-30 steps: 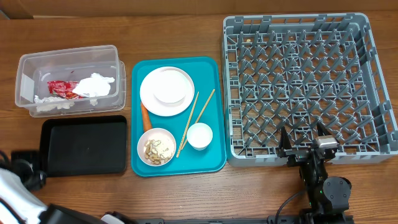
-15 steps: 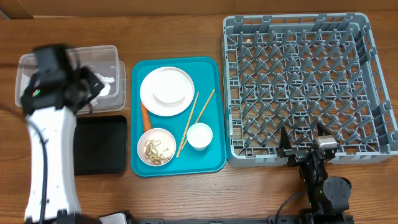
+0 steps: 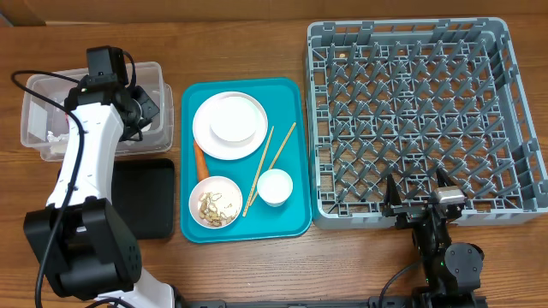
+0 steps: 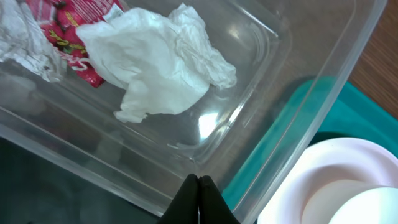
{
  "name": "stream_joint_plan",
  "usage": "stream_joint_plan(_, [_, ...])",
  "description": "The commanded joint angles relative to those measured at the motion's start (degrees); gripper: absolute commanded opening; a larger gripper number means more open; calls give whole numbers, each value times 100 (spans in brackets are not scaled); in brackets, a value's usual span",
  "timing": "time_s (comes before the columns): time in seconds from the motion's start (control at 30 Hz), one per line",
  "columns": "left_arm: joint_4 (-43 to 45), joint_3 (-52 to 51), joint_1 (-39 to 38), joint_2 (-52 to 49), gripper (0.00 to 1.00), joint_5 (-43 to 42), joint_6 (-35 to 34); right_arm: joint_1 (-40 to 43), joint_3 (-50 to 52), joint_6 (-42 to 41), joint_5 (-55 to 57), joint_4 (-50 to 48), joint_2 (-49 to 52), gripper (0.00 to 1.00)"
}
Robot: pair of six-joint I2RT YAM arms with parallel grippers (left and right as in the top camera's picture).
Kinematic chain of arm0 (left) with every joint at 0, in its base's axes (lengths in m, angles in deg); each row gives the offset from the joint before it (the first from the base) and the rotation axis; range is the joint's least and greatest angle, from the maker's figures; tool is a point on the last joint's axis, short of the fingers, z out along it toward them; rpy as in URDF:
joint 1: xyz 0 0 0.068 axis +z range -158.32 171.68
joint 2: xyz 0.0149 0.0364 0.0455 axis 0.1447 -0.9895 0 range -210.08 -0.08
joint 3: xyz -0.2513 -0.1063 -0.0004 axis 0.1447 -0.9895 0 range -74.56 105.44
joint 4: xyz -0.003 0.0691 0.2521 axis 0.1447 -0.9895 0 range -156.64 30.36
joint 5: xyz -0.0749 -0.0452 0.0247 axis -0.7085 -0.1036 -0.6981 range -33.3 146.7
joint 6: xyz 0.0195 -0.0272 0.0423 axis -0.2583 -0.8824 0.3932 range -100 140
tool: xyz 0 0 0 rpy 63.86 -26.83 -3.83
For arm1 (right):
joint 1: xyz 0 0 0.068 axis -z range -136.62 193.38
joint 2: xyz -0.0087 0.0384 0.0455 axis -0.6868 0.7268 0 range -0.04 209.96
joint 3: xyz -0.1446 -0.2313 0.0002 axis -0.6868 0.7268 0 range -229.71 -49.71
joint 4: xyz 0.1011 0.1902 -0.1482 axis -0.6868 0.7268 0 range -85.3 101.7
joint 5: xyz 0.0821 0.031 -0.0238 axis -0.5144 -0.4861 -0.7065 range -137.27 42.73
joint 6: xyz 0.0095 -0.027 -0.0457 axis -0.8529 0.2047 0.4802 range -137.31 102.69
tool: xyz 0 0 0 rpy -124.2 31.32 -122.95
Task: Sort waste into correct bins and load items into the dishwasher
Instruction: 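Move the left gripper over the white bowl of rice and shells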
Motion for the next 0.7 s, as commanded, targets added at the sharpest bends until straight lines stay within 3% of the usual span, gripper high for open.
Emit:
stream_joint_plan(0.0, [-46, 101, 26, -245, 4, -133, 66, 22, 61, 7, -15, -37, -57, 100])
stream_joint_plan(0.4, [-286, 101, 26, -463, 4, -946, 262, 22, 61, 4, -15, -37, -57, 100])
stream_joint_plan(0.67, [-466, 103, 26, -463, 4, -1043, 262, 22, 61, 7, -15, -37, -57, 100])
